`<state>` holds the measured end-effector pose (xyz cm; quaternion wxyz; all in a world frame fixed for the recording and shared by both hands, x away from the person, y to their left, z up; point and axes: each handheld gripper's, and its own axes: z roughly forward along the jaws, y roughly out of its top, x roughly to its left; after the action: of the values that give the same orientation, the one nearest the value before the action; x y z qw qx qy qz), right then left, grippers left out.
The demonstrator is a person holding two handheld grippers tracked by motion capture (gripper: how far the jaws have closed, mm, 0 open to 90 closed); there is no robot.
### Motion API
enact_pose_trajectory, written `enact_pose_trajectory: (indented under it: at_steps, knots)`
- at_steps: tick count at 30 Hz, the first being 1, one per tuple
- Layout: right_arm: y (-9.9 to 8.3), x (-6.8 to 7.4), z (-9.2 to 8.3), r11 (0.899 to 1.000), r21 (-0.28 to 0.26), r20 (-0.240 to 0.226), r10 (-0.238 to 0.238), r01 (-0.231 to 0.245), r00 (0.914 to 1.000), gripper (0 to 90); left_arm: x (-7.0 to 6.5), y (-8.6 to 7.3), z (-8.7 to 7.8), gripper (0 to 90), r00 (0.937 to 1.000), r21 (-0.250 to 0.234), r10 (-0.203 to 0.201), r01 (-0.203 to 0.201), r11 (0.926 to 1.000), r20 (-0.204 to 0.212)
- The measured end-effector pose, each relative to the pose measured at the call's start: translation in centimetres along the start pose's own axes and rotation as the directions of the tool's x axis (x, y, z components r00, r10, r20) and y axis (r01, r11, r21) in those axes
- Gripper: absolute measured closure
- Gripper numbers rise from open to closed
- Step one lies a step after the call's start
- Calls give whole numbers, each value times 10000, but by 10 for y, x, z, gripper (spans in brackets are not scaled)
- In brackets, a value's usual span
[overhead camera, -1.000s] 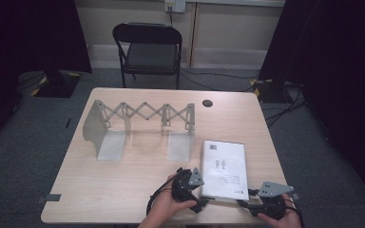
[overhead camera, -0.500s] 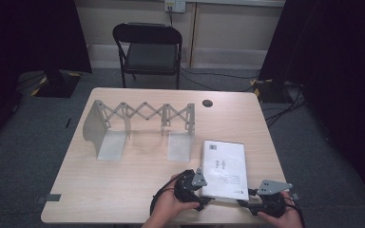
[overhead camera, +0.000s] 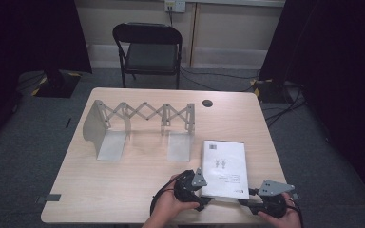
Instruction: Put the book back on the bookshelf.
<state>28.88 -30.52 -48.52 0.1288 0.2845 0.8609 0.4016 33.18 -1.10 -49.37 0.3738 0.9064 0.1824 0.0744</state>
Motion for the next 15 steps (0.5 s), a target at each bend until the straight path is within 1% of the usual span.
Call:
enact_pose_trajectory:
  at_steps: [3, 4, 5, 6, 7, 8, 9, 10, 11, 12, 13, 15]
  knots:
    - [4, 1, -5, 9990, -452, 35, 23, -21, 10000, 624, -1, -2, 1, 170, 10000, -187, -85, 85, 9998, -8]
    - [6, 1, -6, 9986, -529, 83, -4, 8, 10000, 626, -1, -2, 1, 159, 10000, -107, -9, 9, 9999, 44]
    - [8, 2, -6, 9988, -485, 118, -48, 54, 9999, 630, -2, -2, 2, 130, 10000, -164, -57, 59, 9998, 79]
    - [9, 2, -6, 9990, -446, 160, -94, 101, 9998, 633, -2, -1, 2, 107, 10000, -20, 13, -13, 10000, 49]
    - [9, 2, -6, 9987, -477, 173, -148, 156, 9997, 637, -3, 1, 1, 108, 10000, 137, -54, 54, 9999, -12]
    - [9, 1, -5, 9987, -494, 116, -114, 120, 9999, 641, -3, 2, 1, 113, 10000, 255, -29, 30, 9997, -50]
    - [9, 1, -5, 9989, -469, 53, -54, 56, 10000, 641, -3, 3, -2, 123, 10000, 419, -4, 5, 9991, -26]
    - [9, 1, -5, 9988, -475, 57, -68, 71, 10000, 641, -3, 4, -3, 171, 10000, 493, -22, 26, 9988, -87]
    - [9, 1, -5, 9989, -467, 55, -86, 88, 9999, 641, -3, 6, -8, 199, 9997, 455, 136, -126, 9989, -206]
    - [9, 1, -5, 9989, -469, 39, -91, 93, 10000, 641, -3, 7, -12, 193, 9995, 287, 275, -270, 9992, -180]
    - [9, 1, -4, 9988, -496, 22, -41, 42, 10000, 641, -2, 9, -16, 173, 9996, 279, 238, -234, 9993, -139]
    - [9, 0, -4, 9987, -505, -34, 34, -36, 10000, 641, -3, 14, -21, 166, 9998, -29, 146, -146, 9999, -123]
